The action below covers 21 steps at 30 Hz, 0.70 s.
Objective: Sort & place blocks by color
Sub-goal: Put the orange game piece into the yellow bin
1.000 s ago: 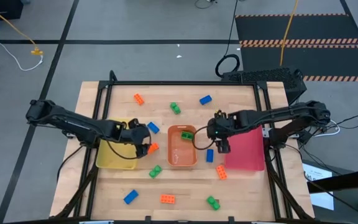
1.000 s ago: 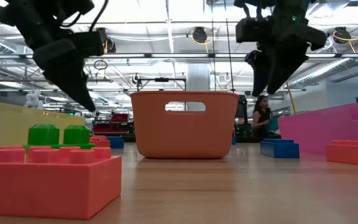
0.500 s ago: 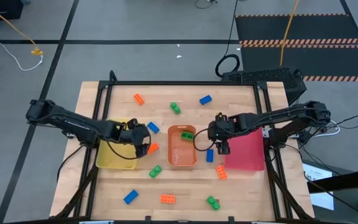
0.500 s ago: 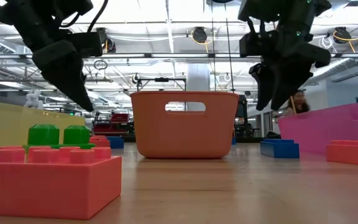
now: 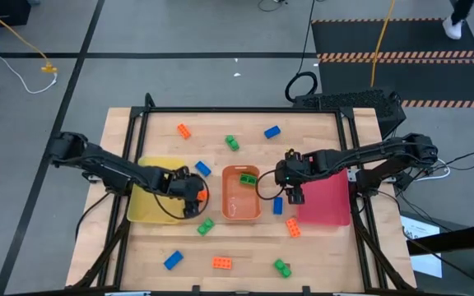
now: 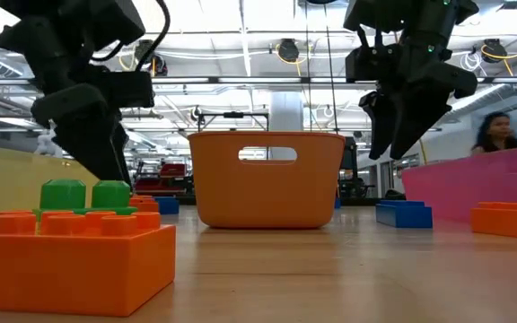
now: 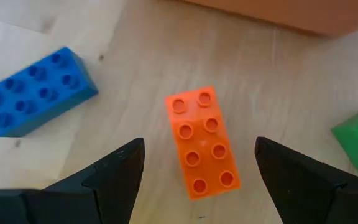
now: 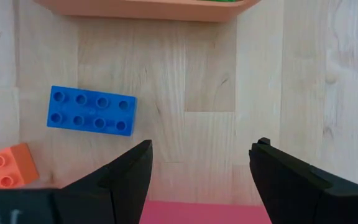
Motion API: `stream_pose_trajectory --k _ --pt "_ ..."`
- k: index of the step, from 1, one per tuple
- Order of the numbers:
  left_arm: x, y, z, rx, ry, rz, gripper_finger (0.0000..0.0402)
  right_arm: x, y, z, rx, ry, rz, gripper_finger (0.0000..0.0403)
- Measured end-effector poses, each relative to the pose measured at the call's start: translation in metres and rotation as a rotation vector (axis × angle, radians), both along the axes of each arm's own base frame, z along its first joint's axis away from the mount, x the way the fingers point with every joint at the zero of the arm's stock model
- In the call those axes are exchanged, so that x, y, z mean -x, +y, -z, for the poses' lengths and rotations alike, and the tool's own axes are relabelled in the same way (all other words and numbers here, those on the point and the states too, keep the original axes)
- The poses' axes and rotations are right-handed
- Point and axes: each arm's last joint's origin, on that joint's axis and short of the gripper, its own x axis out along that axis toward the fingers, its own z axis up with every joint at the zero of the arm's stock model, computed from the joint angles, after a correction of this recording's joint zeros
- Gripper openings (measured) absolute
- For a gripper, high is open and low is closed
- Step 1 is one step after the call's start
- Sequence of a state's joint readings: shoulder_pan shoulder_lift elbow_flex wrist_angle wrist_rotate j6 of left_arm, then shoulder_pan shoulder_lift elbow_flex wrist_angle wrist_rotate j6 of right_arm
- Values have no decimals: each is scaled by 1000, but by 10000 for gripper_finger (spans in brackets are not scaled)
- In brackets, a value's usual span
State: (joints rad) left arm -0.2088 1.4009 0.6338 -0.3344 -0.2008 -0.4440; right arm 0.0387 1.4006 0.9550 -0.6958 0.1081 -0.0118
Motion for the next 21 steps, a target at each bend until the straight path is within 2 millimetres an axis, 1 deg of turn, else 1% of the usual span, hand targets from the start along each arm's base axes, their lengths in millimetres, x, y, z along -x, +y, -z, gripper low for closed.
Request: stream_pose_trajectory --k 7,10,16,21 --pt "-5 0 16 -53 59 -12 305 -1 0 0 0 -14 -2 254" --pt "-5 0 23 -46 86 -29 305 -1 0 0 0 -14 -2 254" --pt "-6 0 24 -47 78 -28 305 -1 0 0 1 -14 -4 254" --pt "-8 -1 18 -39 53 -28 305 -1 0 -1 2 -15 -7 254"
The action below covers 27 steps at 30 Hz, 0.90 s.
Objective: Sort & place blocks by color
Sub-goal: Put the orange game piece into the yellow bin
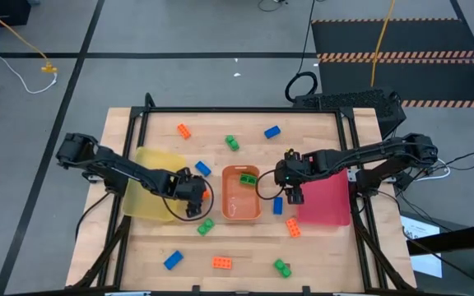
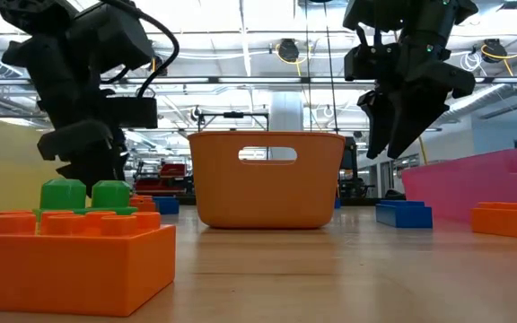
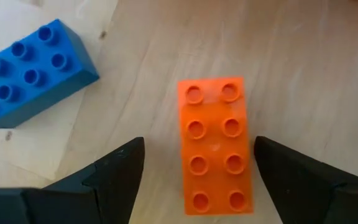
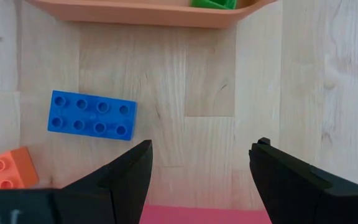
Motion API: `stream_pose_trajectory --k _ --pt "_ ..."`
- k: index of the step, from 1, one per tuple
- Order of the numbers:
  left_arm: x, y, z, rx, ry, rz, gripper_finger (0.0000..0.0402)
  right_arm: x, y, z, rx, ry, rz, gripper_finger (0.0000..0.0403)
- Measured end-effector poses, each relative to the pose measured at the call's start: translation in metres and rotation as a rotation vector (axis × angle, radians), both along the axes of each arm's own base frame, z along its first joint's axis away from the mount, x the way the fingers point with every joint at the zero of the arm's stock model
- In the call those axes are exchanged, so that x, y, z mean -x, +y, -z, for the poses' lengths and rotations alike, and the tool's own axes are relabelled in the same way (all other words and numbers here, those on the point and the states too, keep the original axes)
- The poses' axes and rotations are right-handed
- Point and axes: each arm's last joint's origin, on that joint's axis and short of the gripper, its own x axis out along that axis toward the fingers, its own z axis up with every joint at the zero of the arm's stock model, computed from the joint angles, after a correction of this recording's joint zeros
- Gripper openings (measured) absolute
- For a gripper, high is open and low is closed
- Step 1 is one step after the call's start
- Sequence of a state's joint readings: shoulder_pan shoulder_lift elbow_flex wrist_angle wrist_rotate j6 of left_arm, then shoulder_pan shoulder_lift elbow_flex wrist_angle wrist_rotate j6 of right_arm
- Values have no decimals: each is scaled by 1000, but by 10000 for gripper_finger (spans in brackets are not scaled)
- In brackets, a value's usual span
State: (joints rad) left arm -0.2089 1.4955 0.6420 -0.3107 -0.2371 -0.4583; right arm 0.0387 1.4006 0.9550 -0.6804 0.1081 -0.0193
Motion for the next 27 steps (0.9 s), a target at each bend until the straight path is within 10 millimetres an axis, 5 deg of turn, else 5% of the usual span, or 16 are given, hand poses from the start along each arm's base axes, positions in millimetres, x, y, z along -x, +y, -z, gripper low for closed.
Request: stream_pose_trajectory --k 5,13,18,23,27 --pt "-4 -1 -5 -14 -28 1 275 0 0 0 1 0 -2 254" --pt "-5 -1 -5 14 -19 20 125 0 0 0 1 4 -2 254" --pt "-7 -3 -7 42 -37 35 111 0 0 0 1 4 -3 254" --pt "-9 -1 -9 25 -30 43 163 0 0 0 3 4 -8 254" --pt "-18 0 -22 9 -44 62 143 0 0 0 7 1 -17 254"
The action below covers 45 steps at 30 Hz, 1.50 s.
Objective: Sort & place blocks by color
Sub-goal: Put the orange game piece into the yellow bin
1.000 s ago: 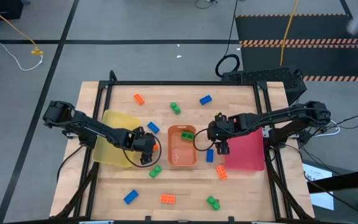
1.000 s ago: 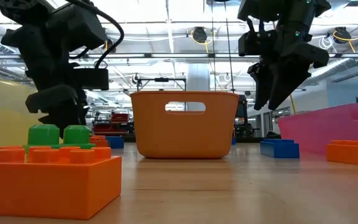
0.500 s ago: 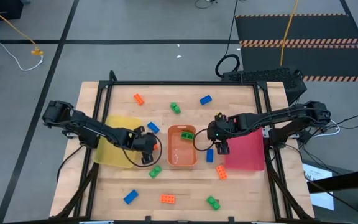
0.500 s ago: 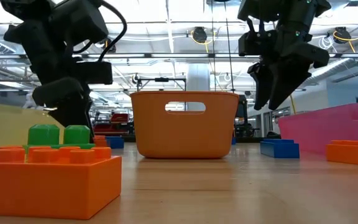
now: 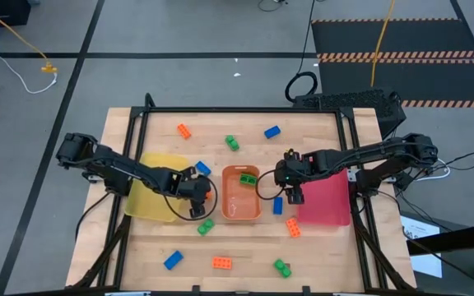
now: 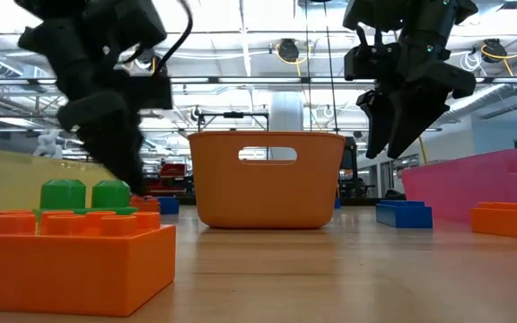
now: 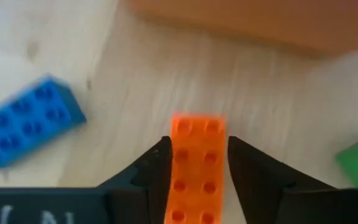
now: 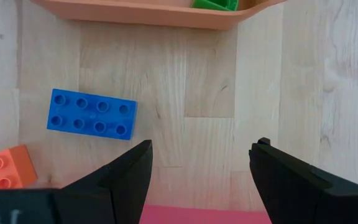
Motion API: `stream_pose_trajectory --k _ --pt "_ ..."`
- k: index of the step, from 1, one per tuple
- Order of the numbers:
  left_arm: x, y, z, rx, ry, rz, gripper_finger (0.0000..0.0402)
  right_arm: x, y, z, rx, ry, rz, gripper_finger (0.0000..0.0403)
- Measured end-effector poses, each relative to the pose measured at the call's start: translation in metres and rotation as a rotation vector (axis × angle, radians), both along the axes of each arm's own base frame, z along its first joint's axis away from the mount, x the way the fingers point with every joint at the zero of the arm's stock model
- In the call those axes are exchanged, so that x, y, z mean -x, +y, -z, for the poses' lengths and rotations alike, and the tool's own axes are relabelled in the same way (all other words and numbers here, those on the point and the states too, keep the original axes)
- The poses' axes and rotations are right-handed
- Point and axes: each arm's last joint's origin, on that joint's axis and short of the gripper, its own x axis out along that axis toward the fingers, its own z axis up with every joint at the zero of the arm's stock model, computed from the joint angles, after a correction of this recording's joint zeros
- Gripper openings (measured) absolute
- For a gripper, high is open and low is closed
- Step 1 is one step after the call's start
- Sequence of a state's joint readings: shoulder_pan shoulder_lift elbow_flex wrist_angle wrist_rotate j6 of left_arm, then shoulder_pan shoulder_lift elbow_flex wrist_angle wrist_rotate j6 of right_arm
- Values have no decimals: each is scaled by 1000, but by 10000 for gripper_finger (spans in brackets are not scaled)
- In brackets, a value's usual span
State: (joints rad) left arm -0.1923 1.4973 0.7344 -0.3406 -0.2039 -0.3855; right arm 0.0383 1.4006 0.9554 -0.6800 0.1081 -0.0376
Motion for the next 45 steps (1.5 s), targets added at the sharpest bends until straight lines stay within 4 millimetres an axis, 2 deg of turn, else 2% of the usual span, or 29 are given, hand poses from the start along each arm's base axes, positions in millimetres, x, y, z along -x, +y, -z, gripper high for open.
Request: stream_pose_trajectory --k 6,11,15,25,33,40,45 --pt "-6 -1 -10 -22 1 39 87 0 0 0 -2 0 6 254" --pt "-6 -1 -12 -32 14 49 86 0 0 0 -2 0 6 254" --pt "-3 0 -11 -30 42 34 111 0 0 0 -2 -1 6 254" --pt "3 1 -8 -28 108 0 211 -1 0 0 -5 -11 6 254" --pt "6 3 -5 -38 155 -12 272 -2 -1 -1 -2 -26 -6 254" --pt "-5 4 18 -6 212 18 299 -3 -1 -1 -3 -27 -1 254" --pt "-10 4 30 -17 240 33 285 -2 -1 -1 -4 -25 1 254"
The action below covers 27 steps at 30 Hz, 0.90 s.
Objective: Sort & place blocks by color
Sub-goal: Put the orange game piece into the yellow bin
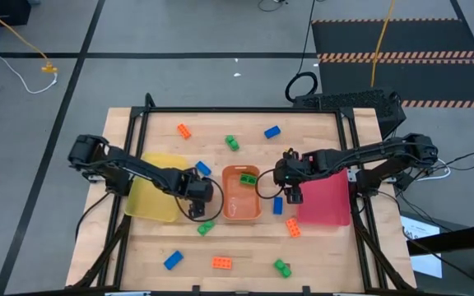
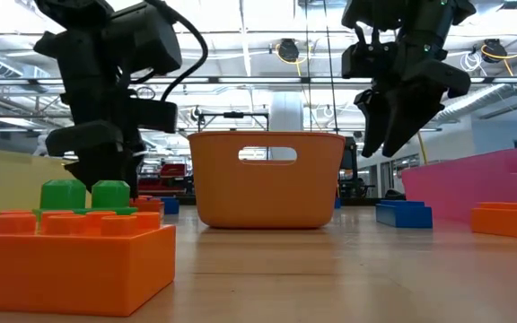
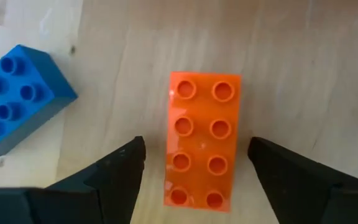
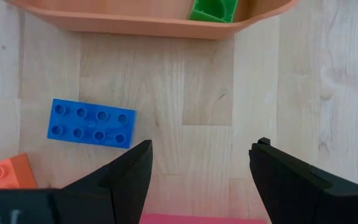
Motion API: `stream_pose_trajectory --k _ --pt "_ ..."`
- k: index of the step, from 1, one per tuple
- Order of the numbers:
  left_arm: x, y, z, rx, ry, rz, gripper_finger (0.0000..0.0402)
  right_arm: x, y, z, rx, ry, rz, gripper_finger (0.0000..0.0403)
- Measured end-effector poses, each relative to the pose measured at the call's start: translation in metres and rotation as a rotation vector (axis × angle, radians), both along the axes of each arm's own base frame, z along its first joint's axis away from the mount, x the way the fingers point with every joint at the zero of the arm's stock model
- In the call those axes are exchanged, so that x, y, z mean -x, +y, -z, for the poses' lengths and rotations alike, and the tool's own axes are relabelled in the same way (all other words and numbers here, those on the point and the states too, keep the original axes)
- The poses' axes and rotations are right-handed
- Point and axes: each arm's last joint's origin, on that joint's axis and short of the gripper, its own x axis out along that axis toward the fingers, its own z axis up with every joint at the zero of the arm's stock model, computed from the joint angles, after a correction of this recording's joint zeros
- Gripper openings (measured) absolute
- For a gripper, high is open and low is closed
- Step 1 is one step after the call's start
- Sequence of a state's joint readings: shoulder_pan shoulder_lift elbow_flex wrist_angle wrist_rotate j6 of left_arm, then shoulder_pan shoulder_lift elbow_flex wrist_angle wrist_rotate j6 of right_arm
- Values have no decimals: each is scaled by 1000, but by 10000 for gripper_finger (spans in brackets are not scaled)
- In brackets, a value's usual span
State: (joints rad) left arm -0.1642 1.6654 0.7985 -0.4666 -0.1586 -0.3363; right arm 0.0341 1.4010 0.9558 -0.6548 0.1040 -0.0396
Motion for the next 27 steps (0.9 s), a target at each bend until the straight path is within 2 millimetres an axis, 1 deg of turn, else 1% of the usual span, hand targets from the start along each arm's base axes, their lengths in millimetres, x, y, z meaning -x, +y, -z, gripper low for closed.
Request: stream_pose_trajectory --k 3,6,8,11,15,19,22,24,27 --pt "0 1 -1 11 -7 -1 246 0 0 0 1 0 -3 254" --pt "1 3 -11 33 -47 -12 181 0 0 0 4 0 -9 254" --pt "4 7 -17 7 -62 -34 138 0 0 0 3 -1 -9 254" --pt "6 14 -34 3 -129 -62 141 0 0 0 5 -3 -8 254" --pt "20 28 -58 -33 -161 -117 141 0 0 0 6 -3 -7 254" --pt "41 37 -89 -83 -148 -197 141 0 0 0 4 4 -5 254" --pt "59 40 -108 -125 -124 -259 141 0 0 0 3 5 -6 254" --pt "70 41 -116 -131 -122 -298 141 0 0 0 4 4 -8 254" --pt "87 42 -119 -130 -43 -355 141 0 0 0 4 0 -8 254"
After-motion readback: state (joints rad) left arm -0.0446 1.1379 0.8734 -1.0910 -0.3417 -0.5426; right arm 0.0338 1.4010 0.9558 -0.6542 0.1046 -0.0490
